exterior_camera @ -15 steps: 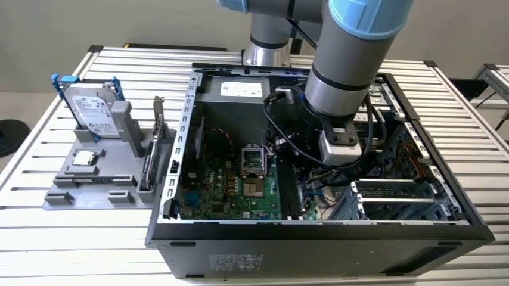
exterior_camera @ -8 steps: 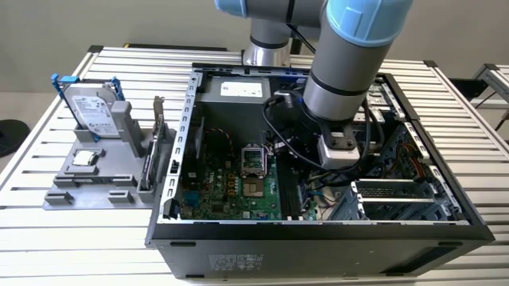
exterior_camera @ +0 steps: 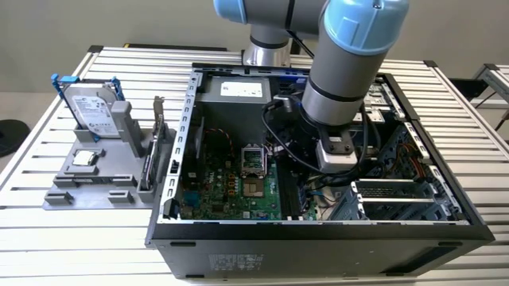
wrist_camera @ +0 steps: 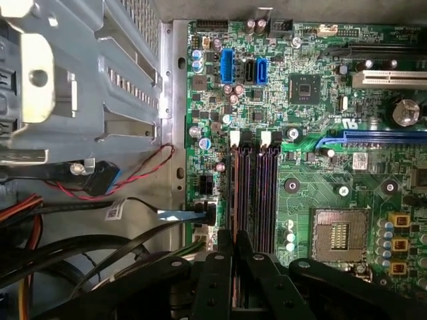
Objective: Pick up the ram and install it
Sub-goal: 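Insert the ram into the slot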
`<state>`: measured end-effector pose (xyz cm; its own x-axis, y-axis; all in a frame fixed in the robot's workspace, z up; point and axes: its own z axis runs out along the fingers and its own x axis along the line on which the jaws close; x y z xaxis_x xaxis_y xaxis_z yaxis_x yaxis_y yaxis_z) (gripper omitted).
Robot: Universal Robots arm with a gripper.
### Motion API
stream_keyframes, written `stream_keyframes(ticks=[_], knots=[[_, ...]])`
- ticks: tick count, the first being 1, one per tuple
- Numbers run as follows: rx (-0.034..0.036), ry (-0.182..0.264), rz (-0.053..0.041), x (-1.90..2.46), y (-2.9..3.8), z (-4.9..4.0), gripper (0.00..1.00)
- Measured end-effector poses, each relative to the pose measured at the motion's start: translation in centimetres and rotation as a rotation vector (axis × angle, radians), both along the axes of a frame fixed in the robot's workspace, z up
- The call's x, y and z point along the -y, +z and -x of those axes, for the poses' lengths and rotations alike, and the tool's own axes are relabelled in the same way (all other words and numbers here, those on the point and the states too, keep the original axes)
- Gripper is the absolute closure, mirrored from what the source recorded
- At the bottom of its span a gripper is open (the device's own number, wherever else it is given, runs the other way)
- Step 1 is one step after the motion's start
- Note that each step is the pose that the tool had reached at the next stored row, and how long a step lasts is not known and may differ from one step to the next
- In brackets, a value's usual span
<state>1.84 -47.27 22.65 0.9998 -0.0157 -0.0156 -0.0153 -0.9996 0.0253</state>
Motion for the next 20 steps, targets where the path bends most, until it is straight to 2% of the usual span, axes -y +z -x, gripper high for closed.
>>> stream_keyframes(ticks=[13, 17, 20], knots=[[-0.0011, 0.009, 0.0000, 0.00, -0.62, 0.07, 1.00], [-0.0052, 0.009, 0.0000, 0.00, -0.67, 0.09, 1.00], [-0.0055, 0.009, -0.0001, 0.00, -0.73, 0.08, 1.00]])
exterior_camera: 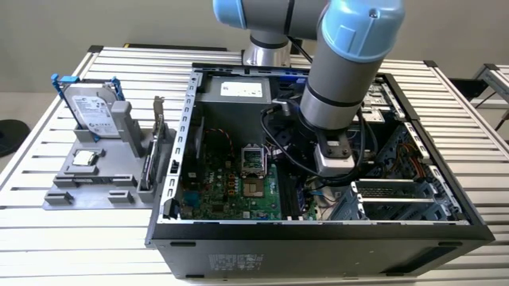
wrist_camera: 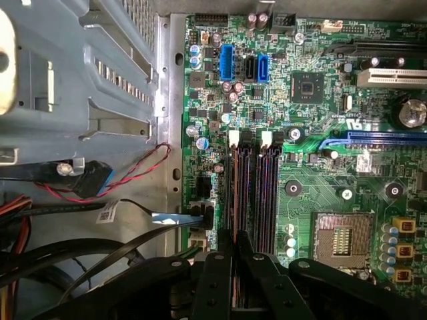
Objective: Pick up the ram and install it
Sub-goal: 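Insert the ram into the slot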
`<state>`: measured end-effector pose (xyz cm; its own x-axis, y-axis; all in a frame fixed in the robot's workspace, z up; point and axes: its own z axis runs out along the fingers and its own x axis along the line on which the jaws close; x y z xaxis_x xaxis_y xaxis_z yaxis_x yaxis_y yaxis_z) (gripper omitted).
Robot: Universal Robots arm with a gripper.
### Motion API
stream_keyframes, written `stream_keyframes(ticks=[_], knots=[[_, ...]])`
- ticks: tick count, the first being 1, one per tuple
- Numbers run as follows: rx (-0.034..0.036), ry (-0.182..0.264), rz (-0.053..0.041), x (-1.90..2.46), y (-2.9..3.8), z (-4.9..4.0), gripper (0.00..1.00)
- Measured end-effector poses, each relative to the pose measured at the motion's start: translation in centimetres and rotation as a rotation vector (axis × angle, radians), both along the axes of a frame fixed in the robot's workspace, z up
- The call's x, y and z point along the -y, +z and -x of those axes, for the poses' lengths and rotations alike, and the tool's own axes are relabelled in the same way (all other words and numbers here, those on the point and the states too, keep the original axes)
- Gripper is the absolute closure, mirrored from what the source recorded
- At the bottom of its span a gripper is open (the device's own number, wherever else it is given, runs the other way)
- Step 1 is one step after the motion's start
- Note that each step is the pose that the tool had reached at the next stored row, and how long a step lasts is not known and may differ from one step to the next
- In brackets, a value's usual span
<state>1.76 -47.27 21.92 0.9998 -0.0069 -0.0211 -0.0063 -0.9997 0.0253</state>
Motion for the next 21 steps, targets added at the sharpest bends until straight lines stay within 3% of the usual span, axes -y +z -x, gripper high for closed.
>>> stream_keyframes(ticks=[21], knots=[[0.0000, -0.005, -0.0028, 0.00, -0.46, -0.29, 1.00]])
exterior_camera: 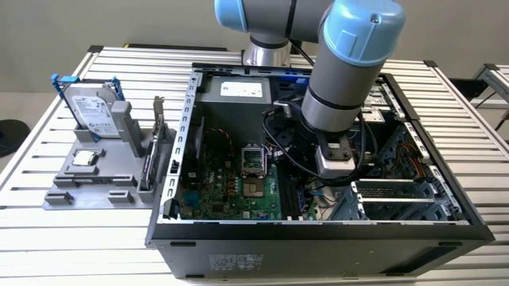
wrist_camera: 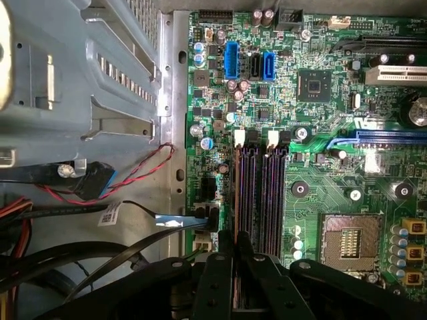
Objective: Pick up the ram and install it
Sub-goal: 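Insert the ram into the slot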
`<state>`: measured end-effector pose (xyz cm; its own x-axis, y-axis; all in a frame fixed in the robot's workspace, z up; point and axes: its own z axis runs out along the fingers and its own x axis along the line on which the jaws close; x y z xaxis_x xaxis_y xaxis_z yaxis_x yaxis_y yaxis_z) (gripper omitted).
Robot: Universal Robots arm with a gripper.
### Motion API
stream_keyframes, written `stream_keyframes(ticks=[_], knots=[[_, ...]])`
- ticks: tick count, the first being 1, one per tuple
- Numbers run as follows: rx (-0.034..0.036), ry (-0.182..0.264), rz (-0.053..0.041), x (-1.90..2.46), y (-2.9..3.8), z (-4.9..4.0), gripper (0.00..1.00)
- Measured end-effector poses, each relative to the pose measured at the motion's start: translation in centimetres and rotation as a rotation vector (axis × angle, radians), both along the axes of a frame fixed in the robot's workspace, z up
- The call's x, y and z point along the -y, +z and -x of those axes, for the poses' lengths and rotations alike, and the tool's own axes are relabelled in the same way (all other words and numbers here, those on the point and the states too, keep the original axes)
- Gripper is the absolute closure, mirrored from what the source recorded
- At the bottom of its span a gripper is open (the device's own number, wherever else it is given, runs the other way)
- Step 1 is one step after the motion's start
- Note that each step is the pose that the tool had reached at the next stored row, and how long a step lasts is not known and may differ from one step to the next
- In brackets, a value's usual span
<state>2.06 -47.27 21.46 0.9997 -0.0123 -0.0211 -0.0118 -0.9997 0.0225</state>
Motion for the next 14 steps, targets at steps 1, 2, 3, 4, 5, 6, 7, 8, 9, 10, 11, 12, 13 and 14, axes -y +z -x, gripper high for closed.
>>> stream_keyframes(ticks=[1, 2, 3, 4, 5, 6, 7, 8, 9, 10, 11, 12, 13, 14], knots=[[0.0000, 0.000, -0.0002, 0.00, -0.02, 0.00, 1.00], [0.0000, -0.001, -0.0002, 0.00, -0.03, 0.00, 1.00], [-0.0001, -0.001, -0.0003, 0.00, -0.05, 0.00, 1.00], [0.0000, -0.001, -0.0006, 0.00, -0.07, 0.00, 1.00], [0.0000, -0.001, -0.0011, 0.00, -0.11, 0.00, 1.00], [0.0000, -0.002, -0.0016, 0.00, -0.16, 0.00, 1.00], [0.0000, -0.002, -0.0020, 0.00, -0.21, 0.00, 1.00], [0.0000, -0.002, -0.0026, 0.00, -0.27, 0.00, 1.00], [0.0000, -0.002, -0.0030, 0.00, -0.33, 0.00, 1.00], [-0.0001, -0.003, -0.0032, 0.00, -0.37, 0.00, 1.00], [-0.0001, -0.003, -0.0032, 0.01, -0.41, 0.00, 1.00], [-0.0002, -0.003, -0.0033, 0.01, -0.45, 0.00, 1.00], [-0.0002, -0.003, -0.0033, 0.01, -0.49, 0.00, 1.00], [-0.0002, -0.003, -0.0034, 0.00, -0.54, 0.00, 1.00]])
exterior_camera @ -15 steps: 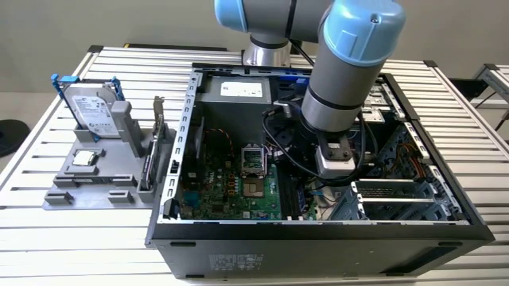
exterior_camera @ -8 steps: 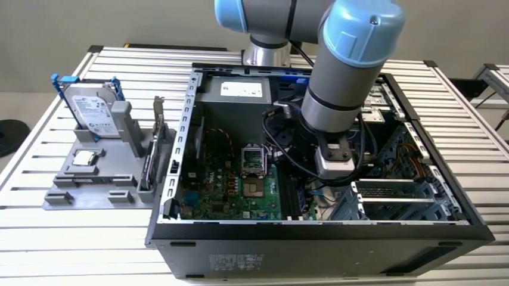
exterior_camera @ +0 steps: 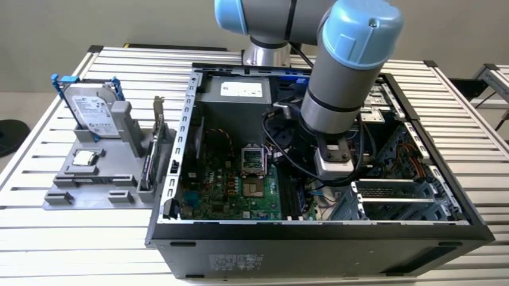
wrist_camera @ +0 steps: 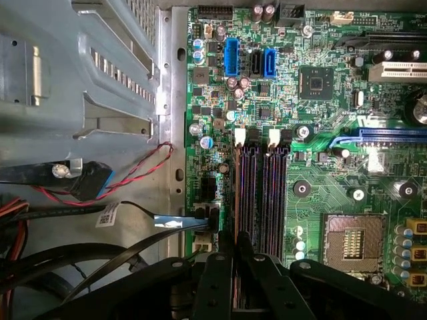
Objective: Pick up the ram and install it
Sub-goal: 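Insert the ram into the slot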
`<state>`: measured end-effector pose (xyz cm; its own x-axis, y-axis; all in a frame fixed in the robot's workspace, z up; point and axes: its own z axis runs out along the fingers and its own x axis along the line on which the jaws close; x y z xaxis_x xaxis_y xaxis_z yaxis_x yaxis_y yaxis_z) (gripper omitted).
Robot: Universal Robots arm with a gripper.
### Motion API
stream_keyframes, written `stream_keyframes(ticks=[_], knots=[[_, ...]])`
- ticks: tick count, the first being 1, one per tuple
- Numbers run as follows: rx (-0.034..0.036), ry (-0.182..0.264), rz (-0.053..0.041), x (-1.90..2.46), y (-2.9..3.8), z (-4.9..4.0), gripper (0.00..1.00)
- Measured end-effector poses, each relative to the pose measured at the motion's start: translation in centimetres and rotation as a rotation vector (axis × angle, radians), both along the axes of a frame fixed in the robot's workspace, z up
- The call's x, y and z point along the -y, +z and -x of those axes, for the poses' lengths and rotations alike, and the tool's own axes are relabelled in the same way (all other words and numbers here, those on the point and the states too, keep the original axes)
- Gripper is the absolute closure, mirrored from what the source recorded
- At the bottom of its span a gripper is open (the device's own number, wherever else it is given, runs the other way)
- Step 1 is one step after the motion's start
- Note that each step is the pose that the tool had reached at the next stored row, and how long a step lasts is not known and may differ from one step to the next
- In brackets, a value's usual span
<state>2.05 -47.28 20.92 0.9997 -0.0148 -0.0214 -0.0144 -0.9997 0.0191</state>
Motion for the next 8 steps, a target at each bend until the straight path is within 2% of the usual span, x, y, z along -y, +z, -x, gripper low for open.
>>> stream_keyframes(ticks=[8], knots=[[0.0001, 0.000, -0.0002, 0.00, -0.26, 0.00, 1.00]])
